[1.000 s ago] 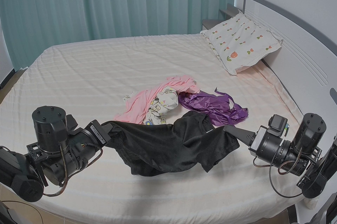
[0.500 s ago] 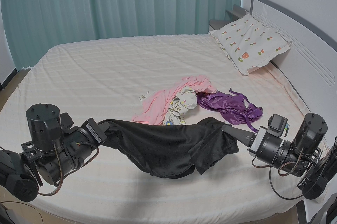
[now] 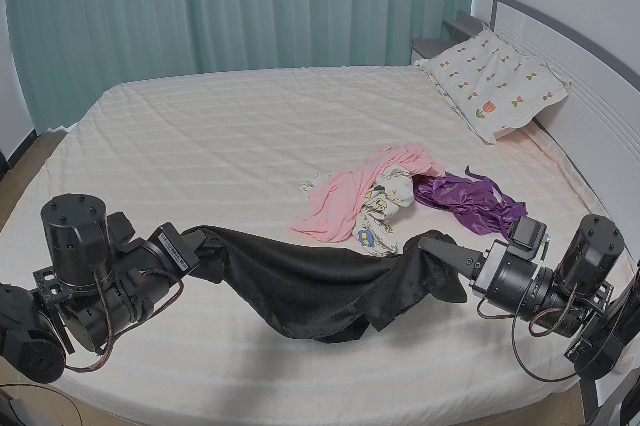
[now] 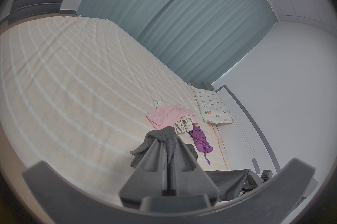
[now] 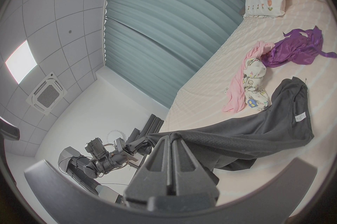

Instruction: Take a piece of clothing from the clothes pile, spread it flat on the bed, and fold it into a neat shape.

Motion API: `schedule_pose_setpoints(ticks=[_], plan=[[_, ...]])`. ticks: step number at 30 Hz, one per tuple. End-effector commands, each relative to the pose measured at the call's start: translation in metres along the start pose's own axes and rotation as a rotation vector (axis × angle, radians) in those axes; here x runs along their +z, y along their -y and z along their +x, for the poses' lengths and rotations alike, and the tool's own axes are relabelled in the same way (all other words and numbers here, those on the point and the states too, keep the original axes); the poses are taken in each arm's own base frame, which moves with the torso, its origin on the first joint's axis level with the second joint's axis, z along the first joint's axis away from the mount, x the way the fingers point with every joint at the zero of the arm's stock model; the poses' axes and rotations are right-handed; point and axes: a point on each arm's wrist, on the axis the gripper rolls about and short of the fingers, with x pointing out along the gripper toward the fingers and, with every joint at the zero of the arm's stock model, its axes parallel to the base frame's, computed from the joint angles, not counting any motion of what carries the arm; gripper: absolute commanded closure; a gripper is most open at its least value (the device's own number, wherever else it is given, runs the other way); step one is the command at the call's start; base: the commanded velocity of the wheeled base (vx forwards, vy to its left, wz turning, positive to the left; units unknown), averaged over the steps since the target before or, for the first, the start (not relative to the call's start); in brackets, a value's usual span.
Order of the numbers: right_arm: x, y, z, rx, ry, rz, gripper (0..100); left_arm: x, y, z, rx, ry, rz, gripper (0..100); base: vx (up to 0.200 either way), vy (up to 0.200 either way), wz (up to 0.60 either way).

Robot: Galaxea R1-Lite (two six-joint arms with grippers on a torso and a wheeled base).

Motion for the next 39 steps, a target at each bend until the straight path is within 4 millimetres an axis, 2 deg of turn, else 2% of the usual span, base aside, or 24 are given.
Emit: schedule_pose_setpoints(ticks=[1, 13, 28, 35, 39], plan=[[-0.0019, 0.0000, 0.0011, 0.002, -0.002, -0.003, 100, 0.0011, 0.0011, -0.0027, -0.007, -0.001, -0.001, 100, 0.000, 0.200, 0.00], [-0.0060, -0.0034, 0.0032, 0.007, -0.005, -0.003, 100, -0.0079, 0.0027, -0.0031, -0.017, -0.048, 0.006, 100, 0.000, 0.200, 0.00], [-0.0023, -0.0071, 0.0010, 0.016, 0.017, -0.007, 100, -0.0029, 0.0057, -0.0099, -0.025, -0.039, 0.003, 100, 0.000, 0.200, 0.00], [0.0012, -0.0011, 0.0007, -0.007, 0.030, -0.005, 100, -0.0059, 0.0028, -0.0081, -0.008, -0.054, 0.012, 100, 0.000, 0.200, 0.00], [0.0018, -0.0023, -0.0019, -0.005, 0.032, -0.006, 100, -0.0057, 0.0030, -0.0084, -0.010, -0.054, 0.011, 100, 0.000, 0.000, 0.00]])
